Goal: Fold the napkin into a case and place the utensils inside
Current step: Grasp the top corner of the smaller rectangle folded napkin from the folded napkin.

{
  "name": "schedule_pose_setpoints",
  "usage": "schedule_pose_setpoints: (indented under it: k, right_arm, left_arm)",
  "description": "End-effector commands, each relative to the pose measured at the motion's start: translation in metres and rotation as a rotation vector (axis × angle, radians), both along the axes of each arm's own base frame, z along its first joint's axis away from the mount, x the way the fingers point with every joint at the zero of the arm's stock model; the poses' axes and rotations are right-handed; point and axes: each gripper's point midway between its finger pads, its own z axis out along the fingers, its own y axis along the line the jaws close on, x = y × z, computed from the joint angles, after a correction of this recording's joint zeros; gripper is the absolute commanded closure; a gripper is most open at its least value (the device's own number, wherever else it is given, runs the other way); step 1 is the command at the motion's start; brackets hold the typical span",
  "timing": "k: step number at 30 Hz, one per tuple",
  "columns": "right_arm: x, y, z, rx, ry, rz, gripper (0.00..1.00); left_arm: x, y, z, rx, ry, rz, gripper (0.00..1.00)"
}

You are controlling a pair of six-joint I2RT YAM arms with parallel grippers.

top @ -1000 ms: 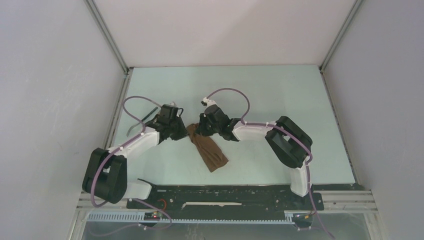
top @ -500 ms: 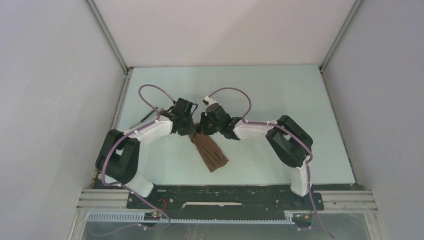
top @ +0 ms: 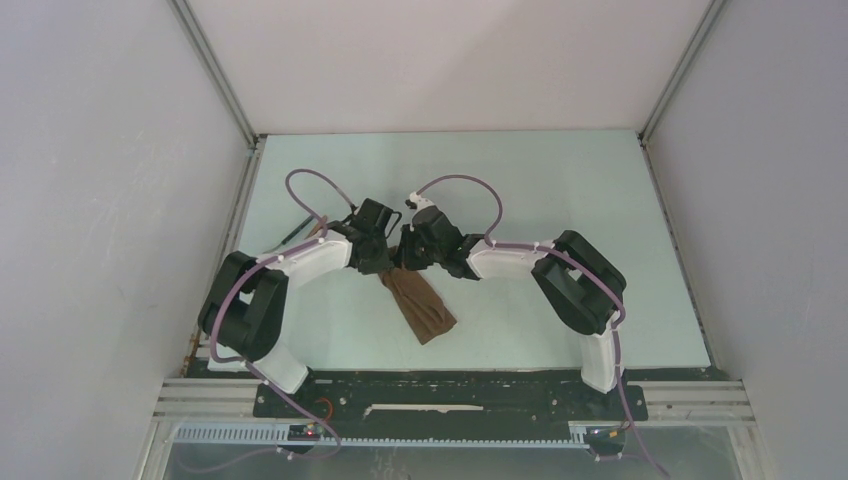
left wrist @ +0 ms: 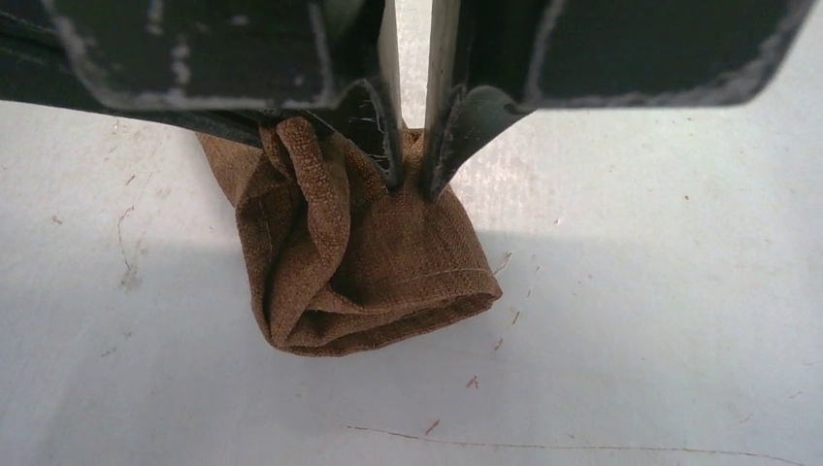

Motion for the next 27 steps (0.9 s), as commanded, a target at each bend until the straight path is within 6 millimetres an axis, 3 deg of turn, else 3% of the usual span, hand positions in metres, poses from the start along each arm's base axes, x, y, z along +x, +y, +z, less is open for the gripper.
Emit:
schedule_pose_setpoints:
  k: [1, 9, 14, 18, 23, 27]
  right_arm:
    - [0.000, 0.006, 0.016, 0.047, -0.007, 0.005, 1.00]
    - [-0.013, 0.014, 0.010, 0.128, 0.088, 0.015, 1.00]
    - [-0.016, 0.013, -0.011, 0.113, 0.102, 0.017, 1.00]
    - [-0.018, 0.012, -0.030, 0.087, 0.119, 0.024, 1.00]
    - [-0.015, 0.006, -0.049, 0.017, 0.118, 0.003, 1.00]
    - [-0.009, 0.008, -0.046, -0.009, 0.076, 0.014, 1.00]
  left_arm:
    - [0.017, 0.002, 0.024, 0.017, -0.091, 0.019, 0.86]
    - [0.017, 0.001, 0.026, -0.043, -0.108, 0.010, 1.00]
    - [0.014, 0.002, 0.021, -0.132, -0.094, 0.007, 1.00]
    - [0.014, -0.007, 0.035, -0.224, -0.141, -0.018, 1.00]
    - [0.013, -0.006, 0.051, -0.241, -0.189, -0.012, 1.00]
    - [0.008, -0.013, 0.048, -0.277, -0.159, -0.027, 1.00]
